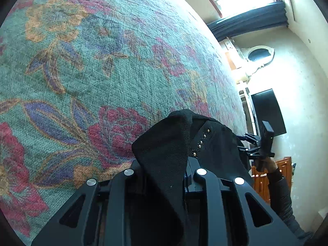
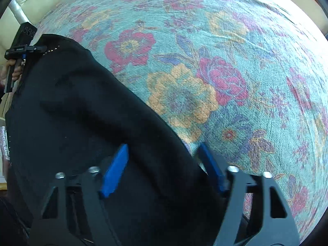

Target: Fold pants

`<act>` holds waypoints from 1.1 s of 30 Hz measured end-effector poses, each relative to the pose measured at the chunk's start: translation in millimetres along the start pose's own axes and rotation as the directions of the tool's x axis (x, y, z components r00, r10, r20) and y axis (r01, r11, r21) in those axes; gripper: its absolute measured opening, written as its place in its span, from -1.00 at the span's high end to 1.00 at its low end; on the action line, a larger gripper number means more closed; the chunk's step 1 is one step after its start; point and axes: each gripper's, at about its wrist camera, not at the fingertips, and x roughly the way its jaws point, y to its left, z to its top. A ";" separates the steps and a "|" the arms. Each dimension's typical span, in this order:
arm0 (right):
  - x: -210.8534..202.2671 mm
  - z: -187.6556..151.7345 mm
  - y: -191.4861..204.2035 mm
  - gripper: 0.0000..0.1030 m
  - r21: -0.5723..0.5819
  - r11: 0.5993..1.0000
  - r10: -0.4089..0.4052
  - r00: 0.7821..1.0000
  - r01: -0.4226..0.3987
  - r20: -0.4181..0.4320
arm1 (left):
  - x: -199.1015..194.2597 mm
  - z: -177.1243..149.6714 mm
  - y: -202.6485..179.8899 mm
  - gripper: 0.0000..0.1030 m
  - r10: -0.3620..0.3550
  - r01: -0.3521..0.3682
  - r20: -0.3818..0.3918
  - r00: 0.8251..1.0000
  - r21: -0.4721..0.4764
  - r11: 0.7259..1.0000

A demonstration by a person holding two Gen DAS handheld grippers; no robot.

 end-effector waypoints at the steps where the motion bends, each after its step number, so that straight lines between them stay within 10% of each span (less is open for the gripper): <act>1: -4.8 -1.3 1.4 0.82 0.008 1.000 0.004 1.000 -0.004 0.011 | 0.2 -0.3 -6.5 0.60 0.039 -0.039 0.004 0.999 0.027 0.999; 7: -48.0 -29.2 45.5 0.82 -0.050 0.970 -0.224 0.959 0.236 0.175 | -16.4 -11.3 -39.4 0.82 0.072 -0.088 0.120 0.990 0.142 0.986; 14: -121.2 -121.0 132.1 0.81 -0.057 0.858 -0.433 0.779 0.510 0.454 | -86.5 -49.6 -69.8 0.80 -0.138 0.081 0.228 0.964 0.241 0.967; 20: -126.2 -229.9 216.9 0.81 -0.099 0.775 -0.492 0.695 0.624 0.525 | -118.2 -127.6 -81.4 0.70 -0.200 0.143 0.222 0.954 0.247 0.958; 26: -64.3 -283.5 258.2 0.74 -0.205 0.809 -0.445 0.803 0.550 0.397 | -106.4 -203.1 -42.1 0.27 -0.082 0.072 0.106 0.991 0.094 0.993; 30: -59.6 -288.9 265.1 -0.04 -0.148 0.860 -0.412 0.835 0.488 0.363 | -111.6 -237.7 -48.3 0.23 -0.023 0.007 0.133 0.991 0.117 0.993; 33: -73.0 -286.9 261.1 -0.49 -0.052 0.918 -0.349 0.863 0.394 0.365 | -119.8 -252.4 -78.2 -0.61 0.187 -0.246 0.204 0.961 0.322 0.914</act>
